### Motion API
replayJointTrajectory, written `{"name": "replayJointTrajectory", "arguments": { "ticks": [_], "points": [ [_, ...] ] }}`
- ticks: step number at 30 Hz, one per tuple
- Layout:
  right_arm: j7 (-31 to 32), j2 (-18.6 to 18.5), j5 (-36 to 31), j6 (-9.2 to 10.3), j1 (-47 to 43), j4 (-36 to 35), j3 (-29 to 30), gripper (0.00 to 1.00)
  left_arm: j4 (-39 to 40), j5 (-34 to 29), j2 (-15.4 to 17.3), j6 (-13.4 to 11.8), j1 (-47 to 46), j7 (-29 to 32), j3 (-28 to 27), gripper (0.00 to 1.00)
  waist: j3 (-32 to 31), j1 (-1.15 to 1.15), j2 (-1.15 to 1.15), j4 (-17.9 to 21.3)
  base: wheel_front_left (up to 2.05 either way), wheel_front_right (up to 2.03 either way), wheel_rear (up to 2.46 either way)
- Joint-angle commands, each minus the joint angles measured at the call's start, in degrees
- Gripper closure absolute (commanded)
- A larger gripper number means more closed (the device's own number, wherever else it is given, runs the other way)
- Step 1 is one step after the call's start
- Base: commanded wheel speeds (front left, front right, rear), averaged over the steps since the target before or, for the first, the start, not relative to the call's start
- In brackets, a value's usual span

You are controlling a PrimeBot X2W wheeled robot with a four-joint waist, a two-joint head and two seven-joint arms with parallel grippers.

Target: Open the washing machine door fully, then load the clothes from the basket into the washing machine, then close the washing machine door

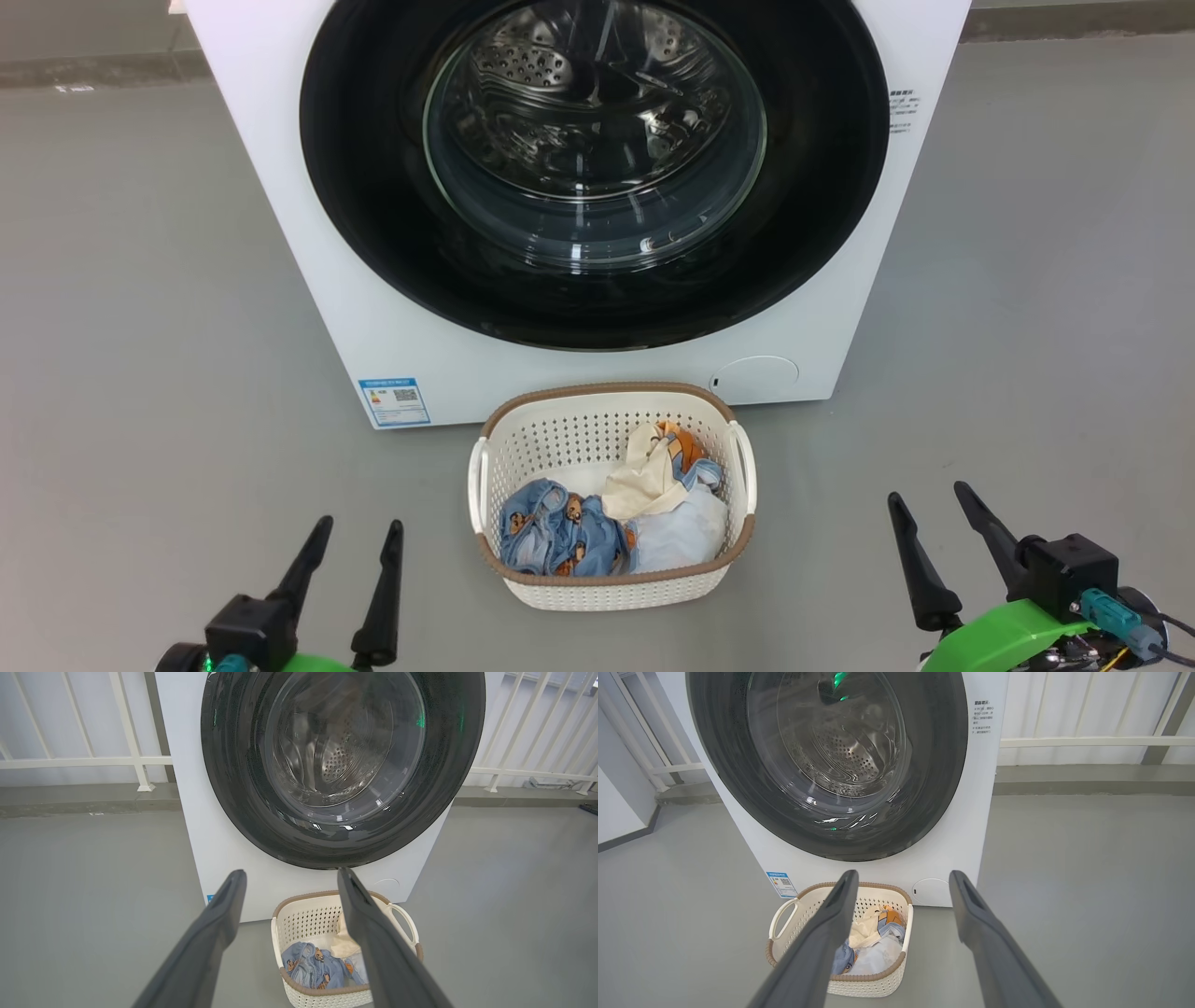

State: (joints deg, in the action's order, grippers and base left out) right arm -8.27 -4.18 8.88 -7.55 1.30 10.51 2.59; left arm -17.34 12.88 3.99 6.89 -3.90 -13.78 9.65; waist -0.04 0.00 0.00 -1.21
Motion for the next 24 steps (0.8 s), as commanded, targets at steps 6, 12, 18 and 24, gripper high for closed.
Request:
{"name": "replayJointTrajectory", "arguments": {
  "ticks": [6, 12, 18, 24],
  "points": [
    [-1.2, -0.7, -2.7, 0.06, 1.4, -1.9, -1.6, 0.0, 0.5, -2.5, 1.1, 0.0, -2.6, -1.2, -1.4, 0.0, 0.0, 0.0, 0.0, 0.0, 0.0, 0.0, 0.0],
    [-1.2, -0.6, -2.2, 0.06, 1.5, -1.8, -1.4, 0.0, -0.1, -2.2, 1.0, -0.1, -2.7, -1.2, -1.5, 0.0, 0.0, 0.0, 0.0, 0.0, 0.0, 0.0, 0.0],
    [-1.3, -0.7, -1.9, 0.06, 1.5, -1.7, -1.4, 0.0, -0.5, -1.9, 1.0, 0.0, -2.9, -1.2, -1.4, 0.0, 0.1, 0.0, 0.0, 0.0, 0.0, 0.0, 0.0],
    [-1.4, -0.7, -1.6, 0.06, 1.4, -1.7, -1.4, 0.0, -1.0, -1.8, 1.0, -0.2, -2.9, -1.2, -1.6, 0.0, 0.0, 0.0, 0.0, 0.0, 0.0, 0.0, 0.0]
  ]
}}
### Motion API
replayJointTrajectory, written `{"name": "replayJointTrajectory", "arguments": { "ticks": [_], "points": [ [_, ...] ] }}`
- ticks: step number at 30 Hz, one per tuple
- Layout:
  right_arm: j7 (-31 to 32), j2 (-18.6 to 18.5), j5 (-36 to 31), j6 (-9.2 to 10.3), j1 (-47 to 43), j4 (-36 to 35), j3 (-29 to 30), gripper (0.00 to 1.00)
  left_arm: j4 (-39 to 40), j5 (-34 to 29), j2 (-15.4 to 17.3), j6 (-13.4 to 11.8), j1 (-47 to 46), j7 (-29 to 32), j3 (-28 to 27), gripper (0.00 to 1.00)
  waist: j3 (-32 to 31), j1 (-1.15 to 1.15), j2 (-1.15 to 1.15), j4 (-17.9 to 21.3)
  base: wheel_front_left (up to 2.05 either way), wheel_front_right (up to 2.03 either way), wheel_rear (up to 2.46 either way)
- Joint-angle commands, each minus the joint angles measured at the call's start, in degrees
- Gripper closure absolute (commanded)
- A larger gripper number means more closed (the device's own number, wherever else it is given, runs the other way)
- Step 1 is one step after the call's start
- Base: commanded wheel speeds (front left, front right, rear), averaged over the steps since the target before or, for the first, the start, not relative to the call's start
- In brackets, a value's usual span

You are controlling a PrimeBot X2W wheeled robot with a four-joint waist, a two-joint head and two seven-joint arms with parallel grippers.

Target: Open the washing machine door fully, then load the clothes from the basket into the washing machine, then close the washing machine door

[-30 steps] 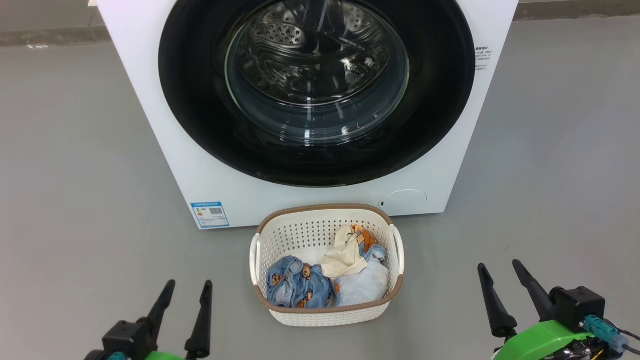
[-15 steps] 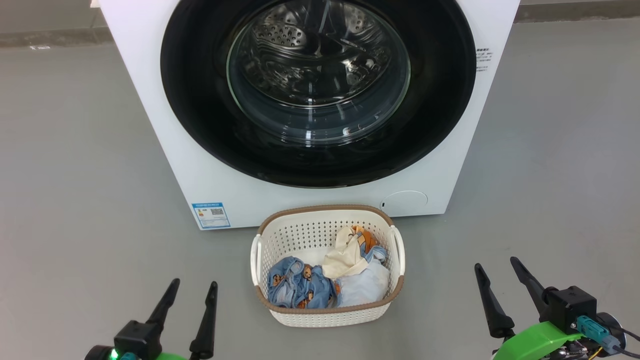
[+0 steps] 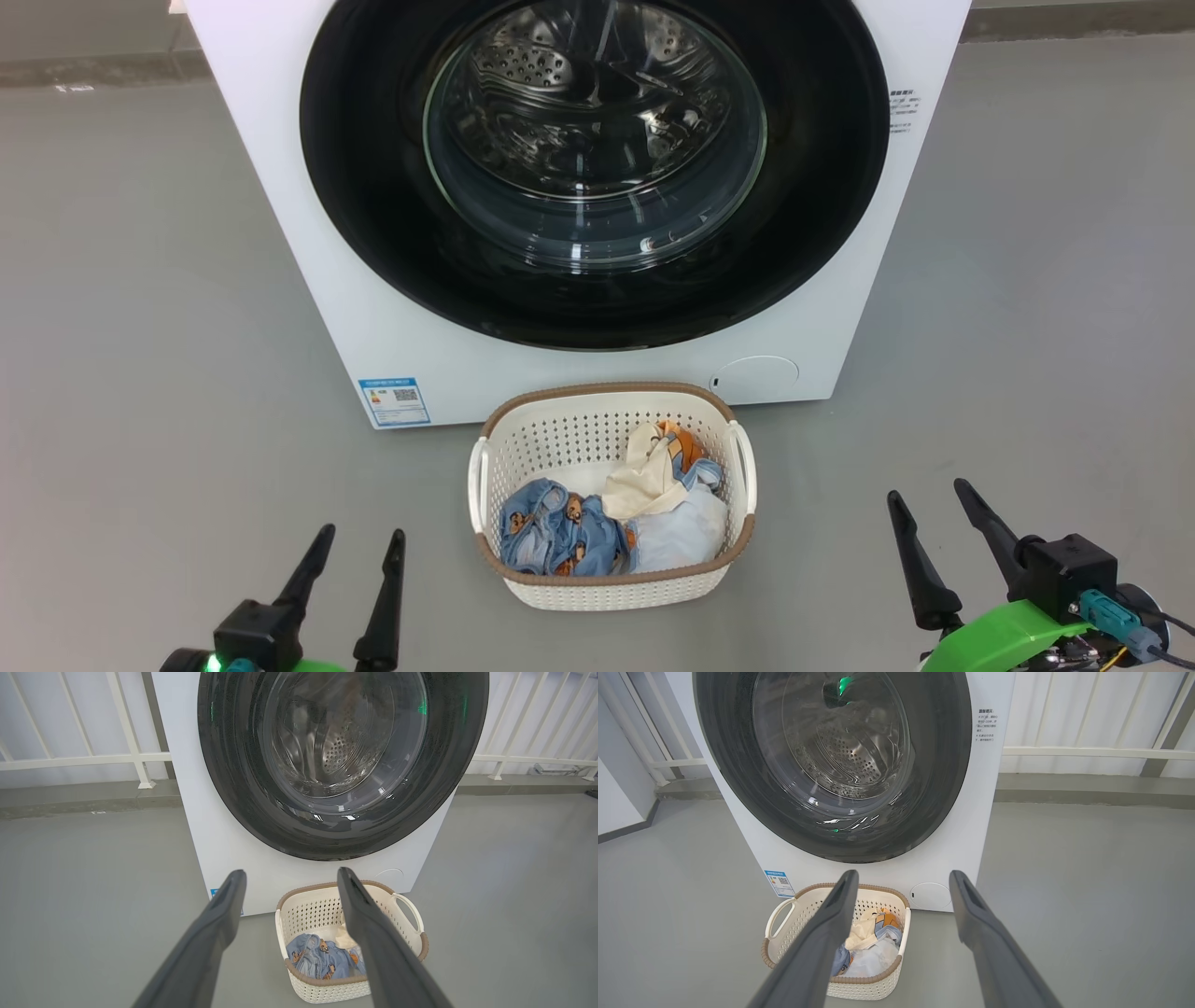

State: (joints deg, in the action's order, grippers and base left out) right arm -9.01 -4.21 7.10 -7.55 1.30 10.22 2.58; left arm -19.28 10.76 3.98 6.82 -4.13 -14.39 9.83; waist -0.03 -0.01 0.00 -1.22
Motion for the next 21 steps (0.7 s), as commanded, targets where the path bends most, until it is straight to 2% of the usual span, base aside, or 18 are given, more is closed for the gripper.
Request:
{"name": "replayJointTrajectory", "arguments": {
  "ticks": [1, 12, 21],
  "points": [
    [-0.7, -0.7, 0.2, 0.06, 1.4, -1.5, -1.4, 0.0, 0.9, 0.4, 1.0, -0.2, -2.7, -0.6, -1.8, 0.0, 0.0, 0.0, 0.0, 0.0, 0.0, 0.0, 0.0],
    [-0.6, -0.8, 0.7, 0.06, 1.4, -1.7, -1.4, 0.0, 0.6, 0.2, 1.0, -0.9, -2.9, -0.6, -1.8, 0.0, -0.1, 0.0, 0.0, 0.0, 0.05, 0.05, -0.11],
    [-0.5, -0.8, 0.9, 0.06, 1.3, -2.0, -1.4, 0.0, 0.5, -0.1, 1.1, -1.1, -3.1, -0.6, -1.6, 0.0, -0.1, 0.0, 0.0, -0.1, 0.65, 0.65, -1.31]
  ]
}}
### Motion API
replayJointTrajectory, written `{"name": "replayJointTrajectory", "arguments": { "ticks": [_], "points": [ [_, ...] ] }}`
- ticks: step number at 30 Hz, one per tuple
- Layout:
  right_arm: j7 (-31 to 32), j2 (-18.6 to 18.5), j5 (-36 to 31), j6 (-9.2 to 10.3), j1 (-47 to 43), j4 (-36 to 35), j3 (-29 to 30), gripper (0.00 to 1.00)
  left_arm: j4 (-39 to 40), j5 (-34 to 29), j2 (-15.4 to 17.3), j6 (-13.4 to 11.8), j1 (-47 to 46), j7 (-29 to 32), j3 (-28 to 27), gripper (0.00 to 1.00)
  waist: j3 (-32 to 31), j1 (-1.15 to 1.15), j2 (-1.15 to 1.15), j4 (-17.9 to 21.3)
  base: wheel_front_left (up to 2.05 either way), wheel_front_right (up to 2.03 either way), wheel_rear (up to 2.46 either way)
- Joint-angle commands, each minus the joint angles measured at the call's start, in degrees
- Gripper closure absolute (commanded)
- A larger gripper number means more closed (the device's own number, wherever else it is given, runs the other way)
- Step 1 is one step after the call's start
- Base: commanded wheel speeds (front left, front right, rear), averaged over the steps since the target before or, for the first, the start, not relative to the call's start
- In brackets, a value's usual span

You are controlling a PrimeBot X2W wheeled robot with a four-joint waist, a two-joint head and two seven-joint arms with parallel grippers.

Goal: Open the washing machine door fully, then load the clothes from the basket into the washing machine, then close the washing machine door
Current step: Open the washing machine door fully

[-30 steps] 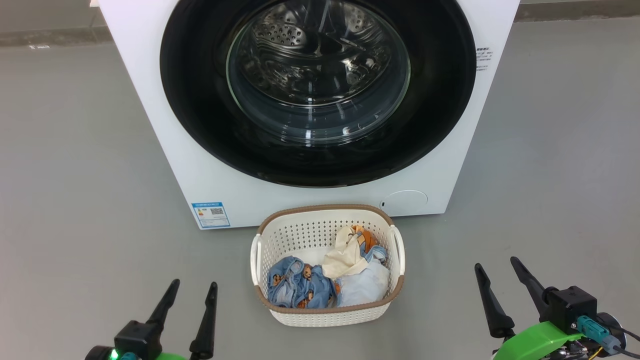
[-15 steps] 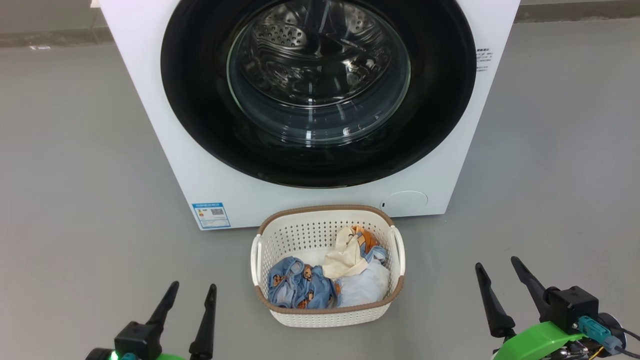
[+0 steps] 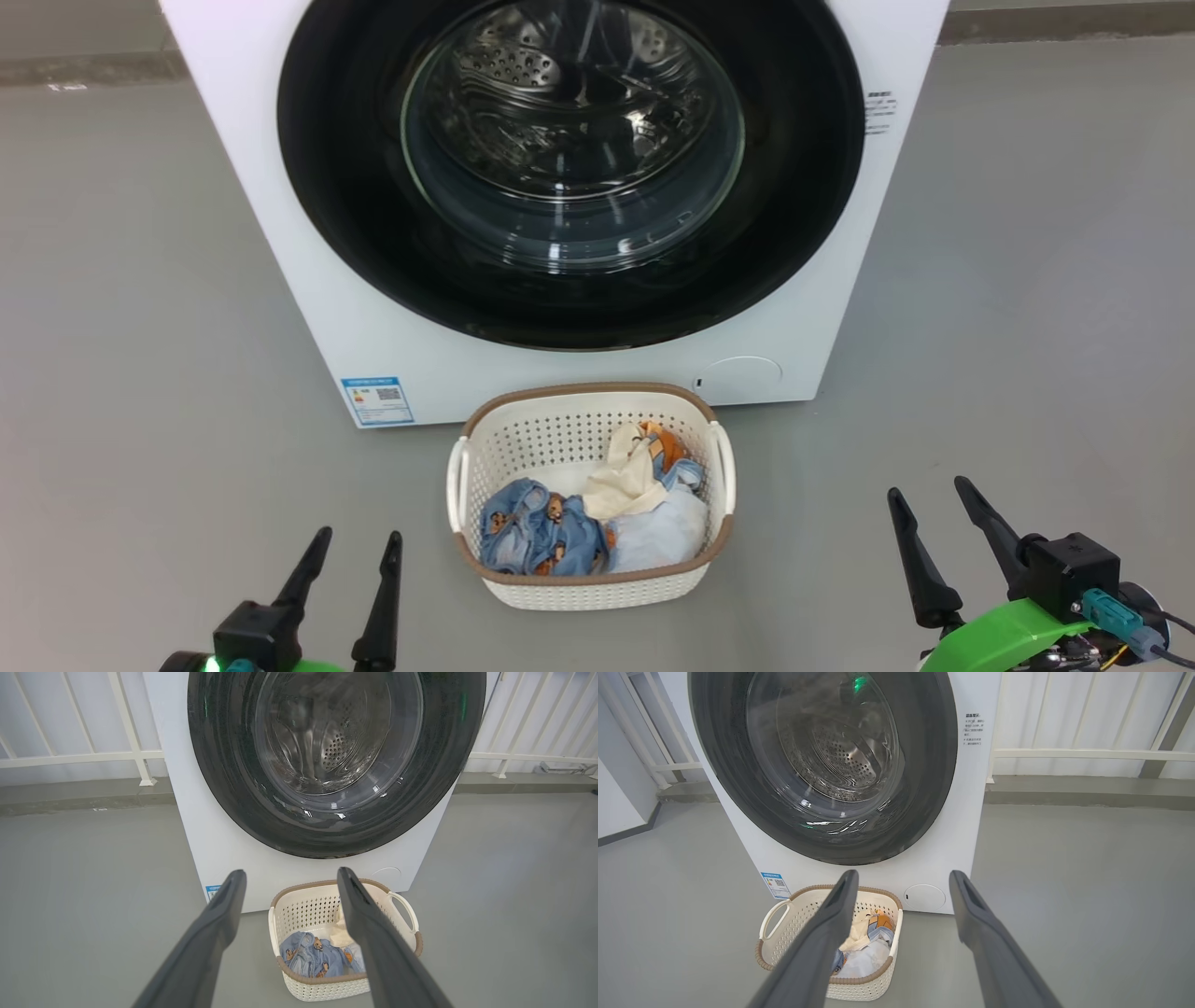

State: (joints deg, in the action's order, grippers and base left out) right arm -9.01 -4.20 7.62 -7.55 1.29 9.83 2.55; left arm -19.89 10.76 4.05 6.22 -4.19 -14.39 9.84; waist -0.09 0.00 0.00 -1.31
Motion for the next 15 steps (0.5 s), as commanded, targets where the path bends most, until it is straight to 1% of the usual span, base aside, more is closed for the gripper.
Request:
{"name": "replayJointTrajectory", "arguments": {
  "ticks": [1, 11, 15],
  "points": [
    [-0.5, -0.8, 0.4, 0.06, 1.3, -1.7, -1.4, 0.0, 1.1, -0.1, 1.0, -0.5, -3.1, -0.6, -1.6, 0.0, 0.0, 0.0, 0.0, 0.0, 1.05, 1.05, -2.11],
    [-0.4, -0.6, 0.3, 0.06, 1.4, -1.9, -1.3, 0.0, 1.5, 0.6, 0.8, -0.4, -3.4, -0.6, -1.6, 0.0, 0.1, 0.0, 0.0, -0.1, 1.22, 1.22, -2.44],
    [-0.4, -0.8, 0.4, 0.06, 1.5, -1.8, -1.2, 0.0, 2.6, 1.0, 0.6, -0.3, -3.1, -0.6, -1.7, 0.0, 0.2, 0.0, 0.0, 0.0, 1.03, 1.03, -2.06]
  ]
}}
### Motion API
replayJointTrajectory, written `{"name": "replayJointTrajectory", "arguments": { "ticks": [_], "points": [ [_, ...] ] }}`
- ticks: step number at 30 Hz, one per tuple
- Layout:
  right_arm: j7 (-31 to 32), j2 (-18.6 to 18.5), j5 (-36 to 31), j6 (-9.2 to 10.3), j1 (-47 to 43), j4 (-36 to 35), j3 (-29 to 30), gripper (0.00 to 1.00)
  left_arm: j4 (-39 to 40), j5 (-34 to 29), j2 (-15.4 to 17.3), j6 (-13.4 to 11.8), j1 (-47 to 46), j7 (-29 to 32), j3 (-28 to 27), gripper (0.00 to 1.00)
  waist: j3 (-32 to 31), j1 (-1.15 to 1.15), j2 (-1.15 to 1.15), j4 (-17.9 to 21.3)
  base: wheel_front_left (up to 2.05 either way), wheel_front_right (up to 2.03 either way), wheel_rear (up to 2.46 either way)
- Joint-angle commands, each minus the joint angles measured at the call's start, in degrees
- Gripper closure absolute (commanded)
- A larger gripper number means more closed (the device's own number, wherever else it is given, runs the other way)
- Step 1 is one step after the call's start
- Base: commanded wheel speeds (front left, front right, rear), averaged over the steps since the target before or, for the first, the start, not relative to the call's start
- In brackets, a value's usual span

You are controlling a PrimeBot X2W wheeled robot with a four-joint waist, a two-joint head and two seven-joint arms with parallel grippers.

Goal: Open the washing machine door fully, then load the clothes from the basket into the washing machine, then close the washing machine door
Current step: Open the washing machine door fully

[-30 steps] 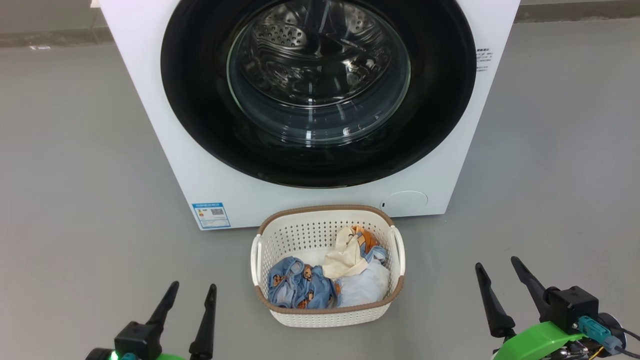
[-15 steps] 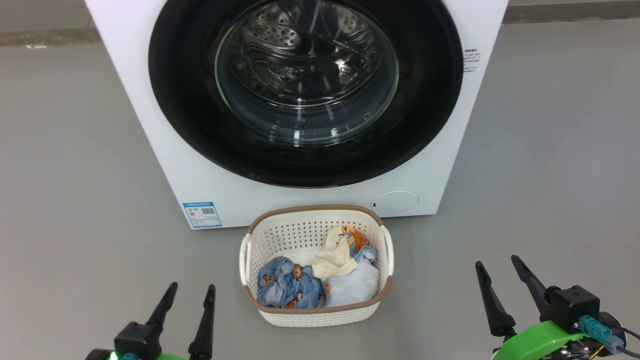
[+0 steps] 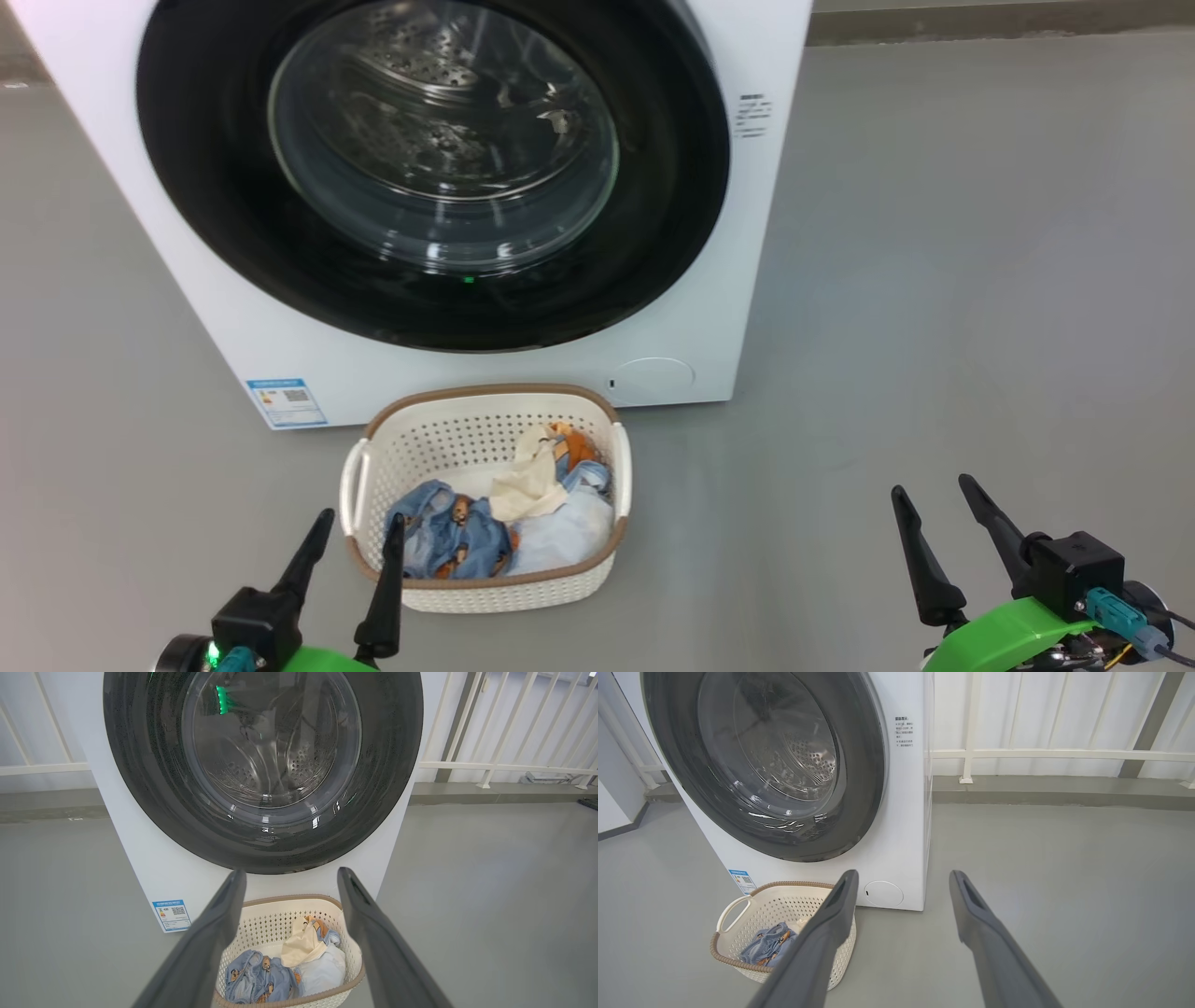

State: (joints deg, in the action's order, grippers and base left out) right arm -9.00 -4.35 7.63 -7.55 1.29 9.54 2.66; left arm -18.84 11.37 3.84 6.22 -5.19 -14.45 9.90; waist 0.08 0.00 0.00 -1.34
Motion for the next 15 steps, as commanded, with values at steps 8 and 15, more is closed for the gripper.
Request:
{"name": "replayJointTrajectory", "arguments": {
  "ticks": [8, 15],
  "points": [
    [-0.5, -0.6, 0.5, 0.06, 1.5, -1.5, -1.3, 0.0, 1.1, -0.4, 1.0, -0.6, -1.9, -0.5, -1.7, 0.0, -0.1, 0.0, 0.0, 0.1, 0.56, 0.56, -1.12],
    [-0.6, -0.6, 0.4, 0.06, 1.4, -1.6, -1.3, 0.0, 1.0, -0.3, 0.9, -0.8, -1.8, -0.5, -1.9, 0.0, -0.3, 0.0, 0.0, 0.2, 0.05, 0.05, -0.11]
  ]
}}
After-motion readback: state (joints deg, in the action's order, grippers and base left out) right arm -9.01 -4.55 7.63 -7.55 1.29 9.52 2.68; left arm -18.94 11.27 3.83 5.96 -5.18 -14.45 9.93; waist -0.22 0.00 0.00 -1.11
